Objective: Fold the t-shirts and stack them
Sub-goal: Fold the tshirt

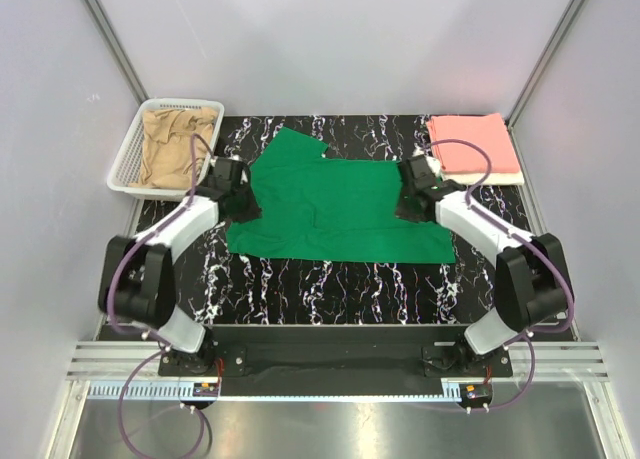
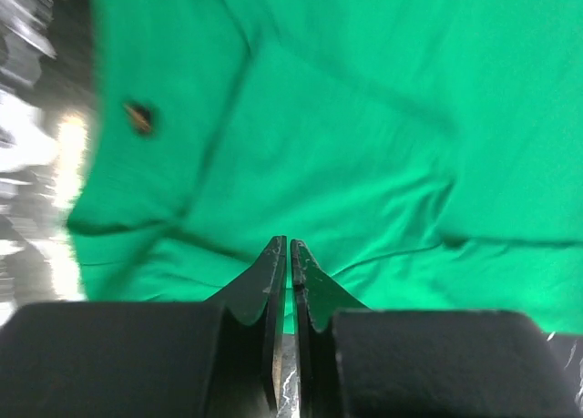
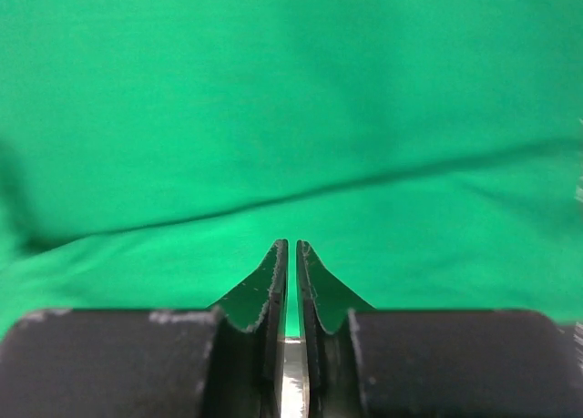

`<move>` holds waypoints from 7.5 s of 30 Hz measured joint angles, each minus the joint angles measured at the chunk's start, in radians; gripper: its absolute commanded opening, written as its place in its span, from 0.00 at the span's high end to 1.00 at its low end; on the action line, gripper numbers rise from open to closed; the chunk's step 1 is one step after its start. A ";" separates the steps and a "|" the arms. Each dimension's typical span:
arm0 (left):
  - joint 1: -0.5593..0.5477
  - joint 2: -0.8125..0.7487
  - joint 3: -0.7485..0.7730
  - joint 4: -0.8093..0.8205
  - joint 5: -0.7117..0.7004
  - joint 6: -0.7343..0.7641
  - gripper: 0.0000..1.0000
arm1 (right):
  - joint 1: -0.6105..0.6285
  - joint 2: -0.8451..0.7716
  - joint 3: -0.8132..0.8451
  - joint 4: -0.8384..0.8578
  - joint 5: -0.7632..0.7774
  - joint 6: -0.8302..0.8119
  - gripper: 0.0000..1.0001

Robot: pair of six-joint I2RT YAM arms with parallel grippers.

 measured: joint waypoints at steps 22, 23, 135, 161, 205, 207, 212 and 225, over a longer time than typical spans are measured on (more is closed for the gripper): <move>-0.004 0.086 -0.161 -0.003 -0.062 -0.086 0.85 | -0.455 -0.035 -0.256 -0.157 -0.093 0.088 0.80; -0.002 0.078 -0.167 -0.011 -0.071 -0.086 0.85 | -0.460 -0.053 -0.267 -0.162 -0.097 0.092 0.81; 0.235 0.802 1.112 -0.346 0.372 0.449 1.00 | -0.474 0.724 0.806 -0.065 -0.483 -0.541 1.00; 0.235 0.440 0.634 -0.290 0.244 0.462 1.00 | -0.470 0.288 0.215 0.233 -0.342 -0.481 1.00; 0.127 0.179 0.235 -0.251 0.031 0.385 0.70 | -0.266 0.122 0.128 -0.034 -0.208 -0.101 0.62; 0.123 0.177 0.241 -0.242 0.056 0.368 0.64 | -0.218 0.177 0.206 -0.019 -0.266 -0.109 0.60; 0.127 0.182 0.265 -0.233 0.103 0.332 0.61 | -0.102 0.354 0.393 0.009 -0.411 -0.152 0.55; 0.217 0.055 0.100 -0.097 0.197 0.199 0.59 | 0.144 0.832 0.958 0.034 -0.401 -0.005 0.53</move>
